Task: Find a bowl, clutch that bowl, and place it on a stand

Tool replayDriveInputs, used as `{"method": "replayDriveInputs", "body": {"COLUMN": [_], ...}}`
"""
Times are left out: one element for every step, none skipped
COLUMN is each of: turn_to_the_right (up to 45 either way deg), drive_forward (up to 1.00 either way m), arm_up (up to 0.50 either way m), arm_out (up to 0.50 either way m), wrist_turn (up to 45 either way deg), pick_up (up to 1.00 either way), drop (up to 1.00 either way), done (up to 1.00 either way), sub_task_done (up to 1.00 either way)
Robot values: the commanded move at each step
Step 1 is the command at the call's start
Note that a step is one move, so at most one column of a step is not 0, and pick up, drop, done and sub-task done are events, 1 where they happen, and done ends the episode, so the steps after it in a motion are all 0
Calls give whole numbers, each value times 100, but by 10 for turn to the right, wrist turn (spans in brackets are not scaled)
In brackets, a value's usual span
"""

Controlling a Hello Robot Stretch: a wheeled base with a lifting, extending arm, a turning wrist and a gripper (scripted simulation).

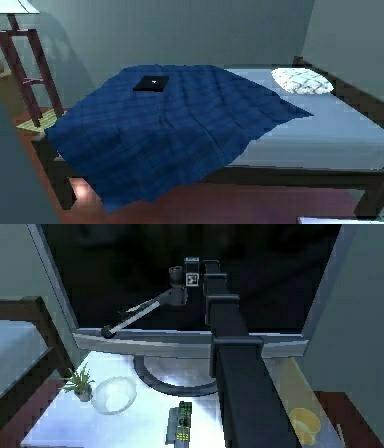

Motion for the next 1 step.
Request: {"method": "replayDriveInputs", "body": {"turn_to_the_right": [0], "drive_forward": [0], "arm_up": [0], "arm_out": [-10], "wrist_turn": [0], "pick_up": [0], "drop": [0], "done": [0], "sub_task_done": [0]}}
